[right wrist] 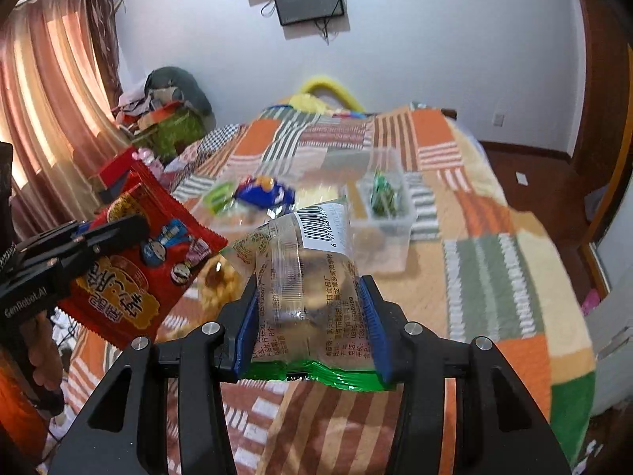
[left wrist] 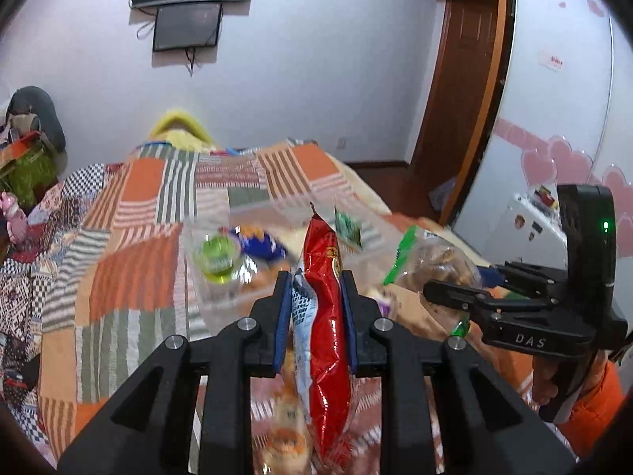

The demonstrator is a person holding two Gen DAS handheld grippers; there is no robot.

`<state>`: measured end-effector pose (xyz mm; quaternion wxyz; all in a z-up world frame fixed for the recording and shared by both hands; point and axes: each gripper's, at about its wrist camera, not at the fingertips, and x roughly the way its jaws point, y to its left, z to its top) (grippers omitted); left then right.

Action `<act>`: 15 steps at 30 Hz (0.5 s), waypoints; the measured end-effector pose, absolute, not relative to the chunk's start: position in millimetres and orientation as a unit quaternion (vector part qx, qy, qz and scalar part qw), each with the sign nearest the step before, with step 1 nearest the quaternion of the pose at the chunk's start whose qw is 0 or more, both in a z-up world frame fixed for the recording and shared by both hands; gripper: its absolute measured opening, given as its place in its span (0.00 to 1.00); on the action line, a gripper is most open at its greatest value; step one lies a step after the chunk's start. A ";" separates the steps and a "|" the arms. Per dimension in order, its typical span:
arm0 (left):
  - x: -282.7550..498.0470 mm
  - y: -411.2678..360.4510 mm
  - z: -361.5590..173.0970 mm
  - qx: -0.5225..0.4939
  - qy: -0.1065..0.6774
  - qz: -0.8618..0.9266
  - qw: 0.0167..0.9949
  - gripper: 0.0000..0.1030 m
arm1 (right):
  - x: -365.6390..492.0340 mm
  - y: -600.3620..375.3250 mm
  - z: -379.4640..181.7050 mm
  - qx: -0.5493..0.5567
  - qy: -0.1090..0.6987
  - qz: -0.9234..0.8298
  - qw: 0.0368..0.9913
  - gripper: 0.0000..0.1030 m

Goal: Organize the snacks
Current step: 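Drop the red bag into the box with left tool while right tool drops the cookie bag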

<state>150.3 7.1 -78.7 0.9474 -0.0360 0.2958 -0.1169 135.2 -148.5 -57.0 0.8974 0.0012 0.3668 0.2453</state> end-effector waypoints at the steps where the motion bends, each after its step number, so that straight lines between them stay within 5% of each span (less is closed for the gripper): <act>1: 153.5 7.2 -75.8 -0.036 0.290 -0.119 0.949 0.22 | 138.0 -148.6 -53.9 0.001 0.362 0.244 0.900 0.43; 15: 228.3 0.5 -64.4 -0.025 0.261 -0.101 0.960 0.22 | 187.1 -140.4 -27.5 0.017 0.316 0.219 0.923 0.43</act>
